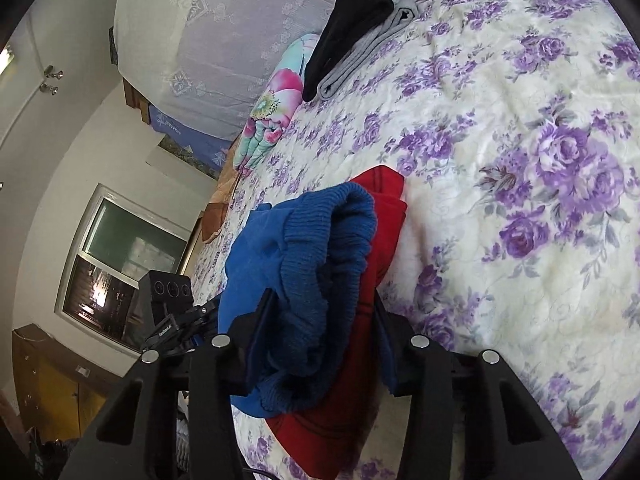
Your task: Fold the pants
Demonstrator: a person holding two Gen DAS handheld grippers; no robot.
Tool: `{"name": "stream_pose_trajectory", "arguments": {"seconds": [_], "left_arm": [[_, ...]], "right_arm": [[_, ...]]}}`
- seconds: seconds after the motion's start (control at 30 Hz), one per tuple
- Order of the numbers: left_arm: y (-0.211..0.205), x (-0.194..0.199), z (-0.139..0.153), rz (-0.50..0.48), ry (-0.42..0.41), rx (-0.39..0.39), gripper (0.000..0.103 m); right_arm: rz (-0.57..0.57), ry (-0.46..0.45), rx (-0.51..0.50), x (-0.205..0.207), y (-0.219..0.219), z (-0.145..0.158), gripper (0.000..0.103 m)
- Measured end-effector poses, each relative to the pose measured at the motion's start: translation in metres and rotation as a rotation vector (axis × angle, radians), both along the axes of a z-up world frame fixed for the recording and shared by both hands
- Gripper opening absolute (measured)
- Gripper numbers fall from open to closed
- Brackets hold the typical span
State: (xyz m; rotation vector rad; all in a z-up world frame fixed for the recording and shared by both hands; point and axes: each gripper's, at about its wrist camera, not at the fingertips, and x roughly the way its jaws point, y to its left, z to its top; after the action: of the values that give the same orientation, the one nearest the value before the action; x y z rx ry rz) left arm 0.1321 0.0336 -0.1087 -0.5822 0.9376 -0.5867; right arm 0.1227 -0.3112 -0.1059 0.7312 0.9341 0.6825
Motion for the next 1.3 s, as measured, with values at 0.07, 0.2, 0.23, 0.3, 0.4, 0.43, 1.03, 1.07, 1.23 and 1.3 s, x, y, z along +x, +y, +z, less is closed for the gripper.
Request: {"name": "stream_pose_trajectory", "arguments": {"seconds": [0.07, 0.2, 0.23, 0.3, 0.4, 0.43, 1.03, 1.07, 1.23, 1.3], "left_arm": [[0.001, -0.001, 0.003, 0.007, 0.006, -0.017, 0.034], [-0.005, -0.002, 0.030, 0.010, -0.041, 0.051, 0.016], [-0.008, 0.000, 0.041, 0.004, -0.062, 0.071, 0.014], [-0.013, 0.005, 0.067, -0.006, -0.105, 0.107, 0.014], [-0.026, 0.016, 0.122, -0.012, -0.216, 0.184, 0.014], [-0.030, 0.023, 0.144, -0.009, -0.259, 0.208, 0.014], [-0.079, 0.300, 0.272, 0.193, -0.374, 0.414, 0.014], [-0.078, 0.317, 0.263, 0.199, -0.359, 0.414, 0.014], [-0.069, 0.396, 0.191, 0.218, -0.243, 0.388, 0.014], [-0.066, 0.423, 0.148, 0.221, -0.162, 0.404, 0.014]], "right_arm": [[-0.008, -0.023, -0.025, -0.004, 0.003, 0.005, 0.040], [0.001, -0.087, -0.099, -0.007, 0.010, 0.031, 0.036], [0.010, -0.114, -0.118, -0.007, 0.012, 0.042, 0.035], [0.016, -0.165, -0.144, -0.004, 0.013, 0.066, 0.035], [0.011, -0.270, -0.193, 0.006, 0.013, 0.114, 0.035], [0.008, -0.307, -0.209, 0.013, 0.012, 0.134, 0.035], [-0.169, -0.495, -0.458, 0.301, 0.020, 0.269, 0.035], [-0.170, -0.487, -0.466, 0.318, 0.022, 0.258, 0.035], [-0.163, -0.421, -0.495, 0.389, 0.026, 0.188, 0.036], [-0.165, -0.352, -0.537, 0.415, 0.027, 0.148, 0.038]]}}
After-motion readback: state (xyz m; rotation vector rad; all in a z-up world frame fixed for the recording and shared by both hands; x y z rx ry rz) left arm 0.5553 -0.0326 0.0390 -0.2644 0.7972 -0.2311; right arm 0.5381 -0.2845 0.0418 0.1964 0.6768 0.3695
